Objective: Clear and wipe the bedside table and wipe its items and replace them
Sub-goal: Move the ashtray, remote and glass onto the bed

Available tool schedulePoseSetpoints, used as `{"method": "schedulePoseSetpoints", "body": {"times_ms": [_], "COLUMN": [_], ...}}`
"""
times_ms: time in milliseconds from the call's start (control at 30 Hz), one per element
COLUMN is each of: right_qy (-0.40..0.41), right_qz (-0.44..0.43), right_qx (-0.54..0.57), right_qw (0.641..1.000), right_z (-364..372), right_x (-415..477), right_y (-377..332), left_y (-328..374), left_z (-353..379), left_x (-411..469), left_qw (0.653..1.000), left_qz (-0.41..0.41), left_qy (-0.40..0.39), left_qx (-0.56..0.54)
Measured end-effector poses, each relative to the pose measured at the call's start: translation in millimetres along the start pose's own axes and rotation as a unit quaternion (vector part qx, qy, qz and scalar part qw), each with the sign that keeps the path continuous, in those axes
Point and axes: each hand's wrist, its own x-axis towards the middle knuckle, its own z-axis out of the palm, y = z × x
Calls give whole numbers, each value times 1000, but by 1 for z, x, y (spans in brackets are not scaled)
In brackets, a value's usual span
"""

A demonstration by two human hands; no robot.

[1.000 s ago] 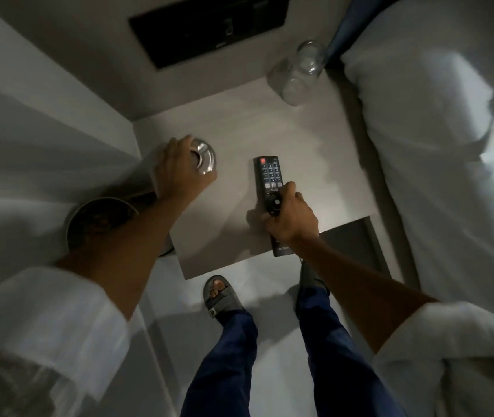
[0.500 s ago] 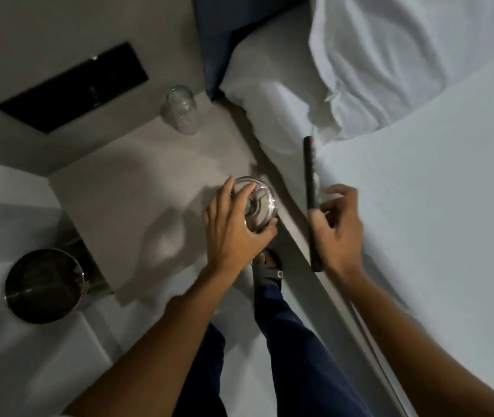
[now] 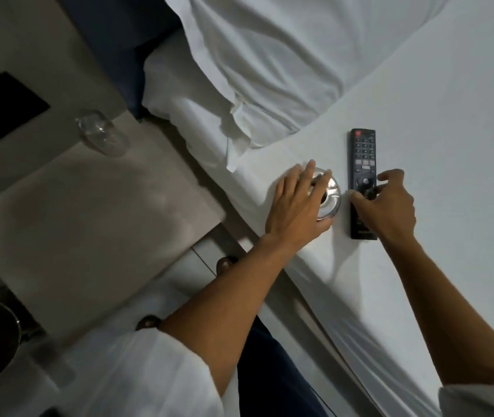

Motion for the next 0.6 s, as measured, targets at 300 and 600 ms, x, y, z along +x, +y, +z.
{"method": "schedulePoseSetpoints", "body": {"times_ms": [300, 600], "right_qy": [89, -252], "right_qz": [-179, -334], "right_qx": [100, 5], "right_qw": [975, 908], "right_z": [23, 165], "right_x": [-33, -68], "right_y": [-76, -215], "left_y": [-78, -269], "left_z": [-35, -123], "left_x": [-35, -54], "left_qw": [978, 936], "left_qz": [-66, -316], "left_qy": [194, 73], "left_qx": [-34, 133]}}
